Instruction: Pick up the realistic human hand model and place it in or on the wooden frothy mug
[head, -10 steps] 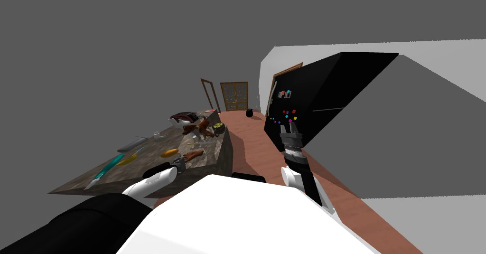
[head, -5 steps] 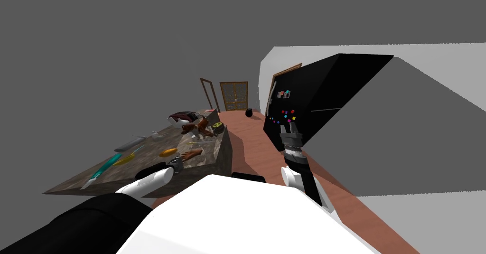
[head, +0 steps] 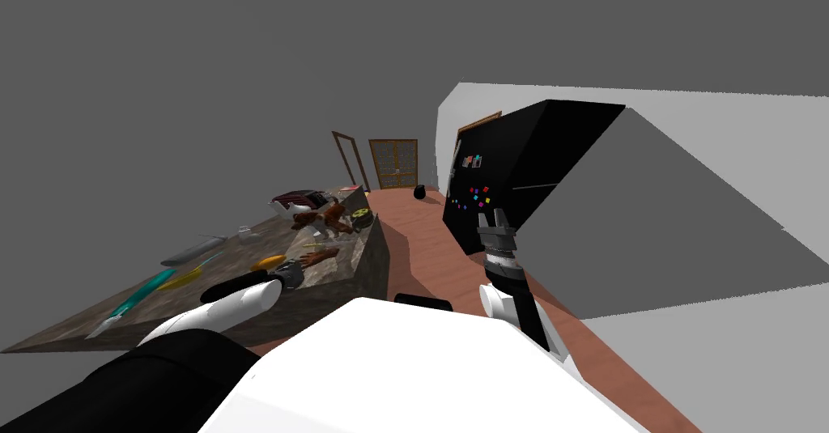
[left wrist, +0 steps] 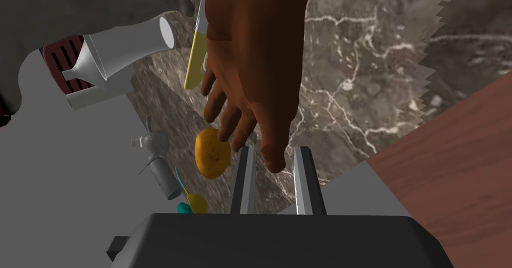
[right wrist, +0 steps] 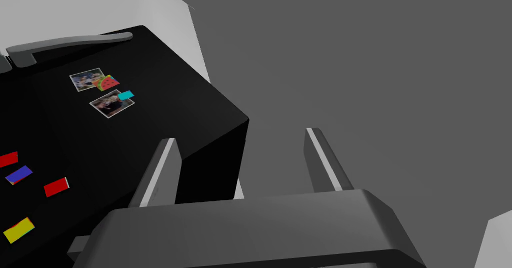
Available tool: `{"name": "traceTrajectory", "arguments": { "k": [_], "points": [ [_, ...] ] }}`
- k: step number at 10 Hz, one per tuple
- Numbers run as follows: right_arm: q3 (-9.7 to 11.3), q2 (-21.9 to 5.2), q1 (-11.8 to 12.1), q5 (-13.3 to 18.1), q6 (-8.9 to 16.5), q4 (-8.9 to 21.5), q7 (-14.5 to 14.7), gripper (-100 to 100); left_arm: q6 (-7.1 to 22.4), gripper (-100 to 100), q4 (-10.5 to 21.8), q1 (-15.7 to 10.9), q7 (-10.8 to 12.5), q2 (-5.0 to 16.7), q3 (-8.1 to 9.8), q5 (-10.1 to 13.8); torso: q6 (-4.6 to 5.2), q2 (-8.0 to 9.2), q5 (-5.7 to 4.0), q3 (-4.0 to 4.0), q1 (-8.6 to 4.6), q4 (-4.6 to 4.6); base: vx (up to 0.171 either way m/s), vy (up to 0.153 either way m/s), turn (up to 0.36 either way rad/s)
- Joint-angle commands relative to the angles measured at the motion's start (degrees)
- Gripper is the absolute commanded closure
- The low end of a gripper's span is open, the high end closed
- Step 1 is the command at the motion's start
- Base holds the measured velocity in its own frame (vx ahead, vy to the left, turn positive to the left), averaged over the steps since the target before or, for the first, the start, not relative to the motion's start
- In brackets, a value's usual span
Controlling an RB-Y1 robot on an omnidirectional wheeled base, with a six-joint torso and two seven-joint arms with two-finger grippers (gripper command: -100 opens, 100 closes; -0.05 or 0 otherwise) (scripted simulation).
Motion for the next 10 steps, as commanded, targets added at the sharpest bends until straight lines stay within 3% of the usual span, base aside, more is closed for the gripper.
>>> {"name": "traceTrajectory", "arguments": {
  "k": [1, 5, 10],
  "points": [
    [0.00, 0.00, 0.00, 0.00, 0.00, 0.00, 0.00, 0, 1.22, 100, -1.44, 0.01, 0.69, 1.14, 1.59, 1.31, 0.00, 0.00, 0.00, 0.00, 0.00, 0.00, 0.014, -0.133, -0.070],
    [0.00, 0.00, 0.00, 0.00, 0.00, 0.00, 0.00, 0, 6.20, 100, -6.06, -0.26, 3.10, 5.07, 6.88, 5.42, 0.02, -0.04, -0.10, -0.02, -0.26, 0.01, 0.024, -0.161, -0.101],
    [-0.01, -0.01, 0.01, 0.00, 0.00, 0.00, 0.00, 0, 12.39, 100, -9.70, 0.14, 5.67, 8.09, 12.20, 9.64, -0.02, -0.20, 0.01, -0.11, 0.27, -0.03, 0.078, -0.067, -0.071]
  ]
}}
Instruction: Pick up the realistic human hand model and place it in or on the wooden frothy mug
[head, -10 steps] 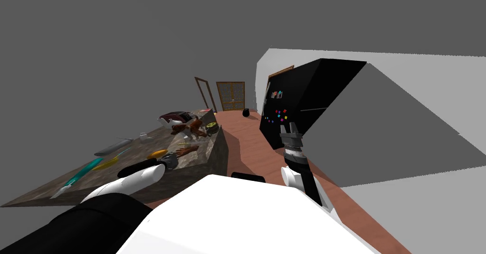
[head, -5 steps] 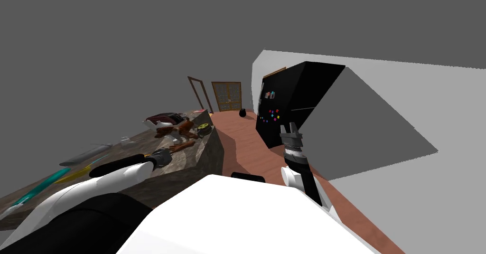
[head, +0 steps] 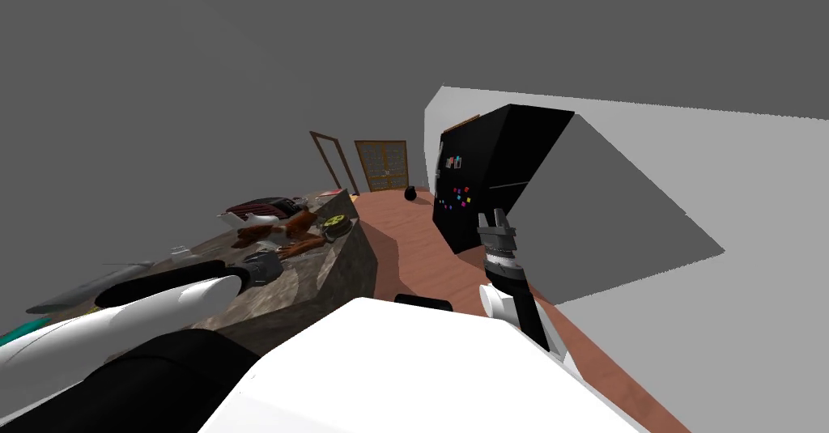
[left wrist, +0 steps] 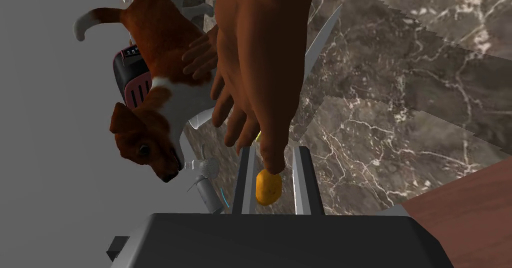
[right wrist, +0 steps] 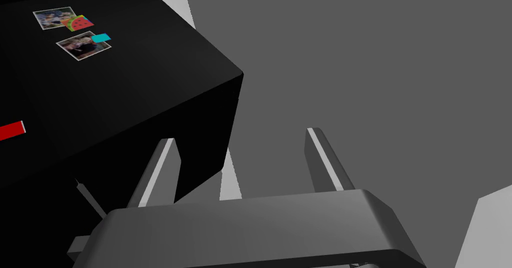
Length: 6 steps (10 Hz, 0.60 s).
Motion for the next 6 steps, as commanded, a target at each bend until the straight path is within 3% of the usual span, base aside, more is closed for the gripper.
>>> {"name": "traceTrajectory", "arguments": {
  "k": [1, 4, 6],
  "points": [
    [0.00, 0.00, 0.00, 0.00, 0.00, 0.00, 0.00, 0, 2.48, 100, -1.00, 0.27, 1.00, 0.74, 1.69, 1.32, 0.00, 0.00, 0.00, 0.00, 0.00, 0.00, 0.116, 0.004, -0.059],
    [-0.01, -0.01, 0.01, 0.00, 0.00, 0.00, 0.00, 0, 6.98, 100, -1.88, 1.05, 2.62, 1.64, 4.65, 3.76, -0.01, -0.21, 0.09, -0.12, 0.31, -0.04, 0.142, 0.034, -0.049],
    [-0.01, -0.01, 0.01, 0.00, 0.00, 0.00, 0.00, 0, 10.12, 100, -2.25, 1.71, 3.68, 1.96, 6.49, 5.30, -0.03, -0.25, 0.12, -0.14, 0.54, -0.05, 0.168, 0.094, -0.038]
  ]
}}
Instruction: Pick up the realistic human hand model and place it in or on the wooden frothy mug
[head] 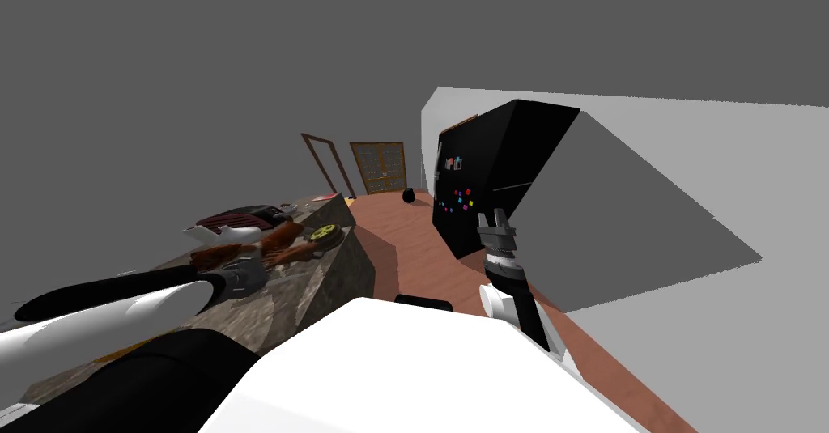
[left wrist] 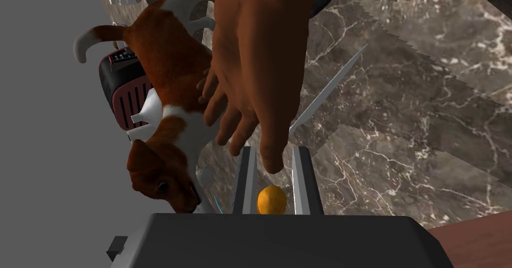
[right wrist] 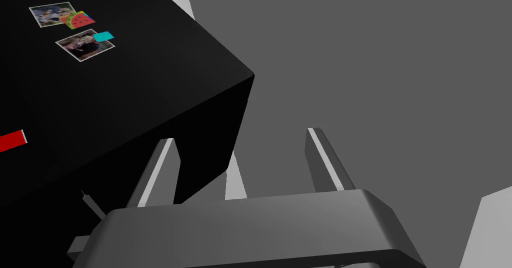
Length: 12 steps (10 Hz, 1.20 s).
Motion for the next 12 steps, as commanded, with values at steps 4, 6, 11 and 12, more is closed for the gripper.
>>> {"name": "traceTrajectory", "arguments": {
  "k": [4, 6, 11, 12],
  "points": [
    [0.00, 0.00, 0.00, 0.00, 0.00, 0.00, 0.00, 0, 7.54, 100, -1.16, 1.65, 2.51, 0.31, 4.03, 3.35, -0.02, -0.01, 0.02, -0.01, 0.16, 0.00, 0.183, 0.124, -0.028],
    [-0.01, -0.01, 0.00, 0.00, 0.00, 0.00, 0.00, 0, 10.46, 100, -2.04, 2.37, 3.41, 0.26, 5.56, 4.58, -0.02, -0.05, 0.04, -0.03, 0.20, -0.01, 0.177, 0.148, -0.023],
    [0.02, 0.02, -0.02, 0.00, 0.00, 0.00, 0.00, 0, 8.82, 0, -0.58, 2.45, 3.53, -0.13, 5.40, 2.28, -0.01, 0.33, -0.14, 0.17, -0.58, 0.06, 0.080, -0.033, 0.030],
    [0.01, 0.02, -0.02, 0.00, 0.00, 0.00, 0.00, 0, 7.41, -100, 1.04, 2.18, 2.91, -0.26, 4.43, 1.43, -0.02, 0.52, -0.10, 0.29, -0.43, 0.11, 0.011, 0.002, -0.007]
  ]
}}
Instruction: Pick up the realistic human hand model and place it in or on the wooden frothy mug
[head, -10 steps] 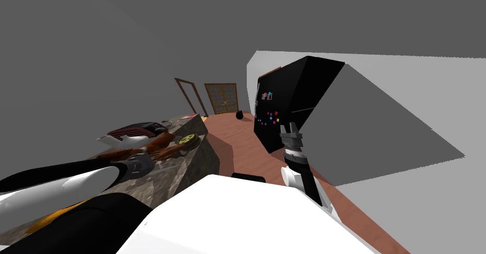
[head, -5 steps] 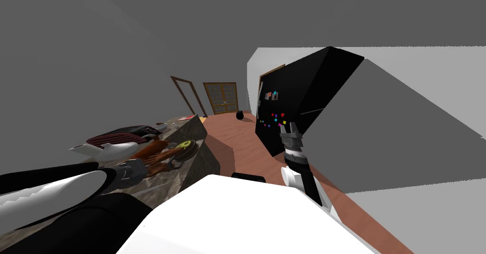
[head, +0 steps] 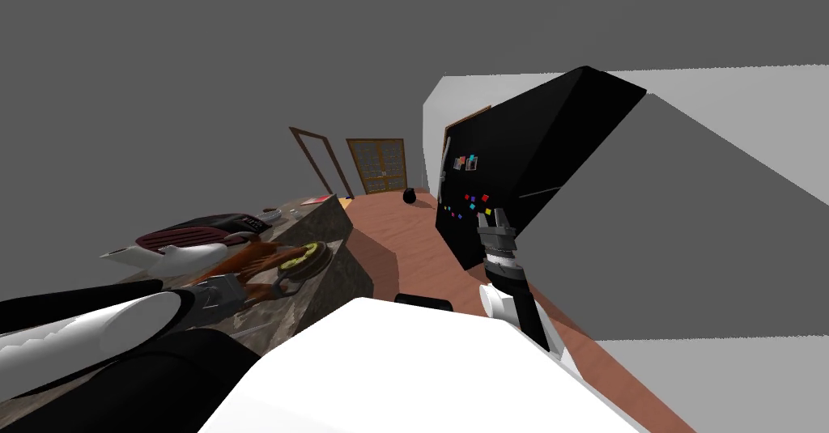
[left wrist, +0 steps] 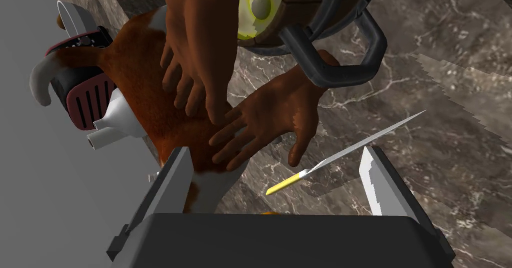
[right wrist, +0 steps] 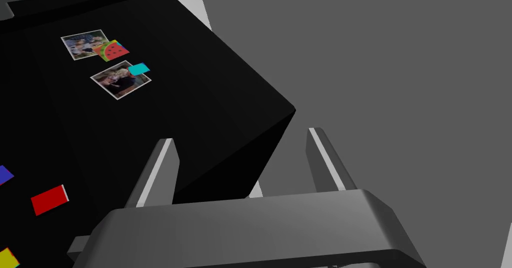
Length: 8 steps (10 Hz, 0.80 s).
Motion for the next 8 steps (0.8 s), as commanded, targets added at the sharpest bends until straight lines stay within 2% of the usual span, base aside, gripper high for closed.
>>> {"name": "traceTrajectory", "arguments": {
  "k": [1, 3, 4, 5, 8],
  "points": [
    [0.00, 0.00, 0.00, 0.00, 0.00, 0.00, 0.00, 0, -1.85, -100, 1.99, -0.27, -0.85, -0.19, -1.09, -0.98, 0.00, 0.00, 0.00, 0.00, 0.00, 0.00, 0.011, 0.010, -0.011],
    [0.00, 0.00, 0.00, 0.00, 0.00, 0.00, 0.00, 0, -3.74, -100, 4.16, -0.63, -1.66, -0.36, -2.37, -2.13, 0.00, 0.03, 0.02, 0.02, 0.08, 0.01, 0.011, 0.015, -0.008],
    [0.00, 0.00, 0.00, 0.00, 0.00, 0.00, 0.00, 0, -2.85, -100, 3.19, -0.55, -1.19, -0.32, -2.04, -1.83, 0.00, 0.04, 0.02, 0.02, 0.08, 0.01, 0.004, 0.006, -0.003],
    [0.00, 0.00, 0.00, 0.00, 0.00, 0.00, 0.00, 0, -3.04, 100, 3.29, -0.57, -1.24, -0.33, -2.13, -1.90, -0.01, 0.06, 0.01, 0.04, 0.04, 0.02, 0.000, 0.000, 0.000],
    [0.00, 0.00, 0.00, 0.00, 0.00, 0.00, 0.00, 0, -3.02, 100, 3.28, -0.57, -1.24, -0.33, -2.12, -1.90, -0.01, 0.09, 0.00, 0.05, 0.01, 0.02, 0.000, 0.000, 0.000]
  ]
}}
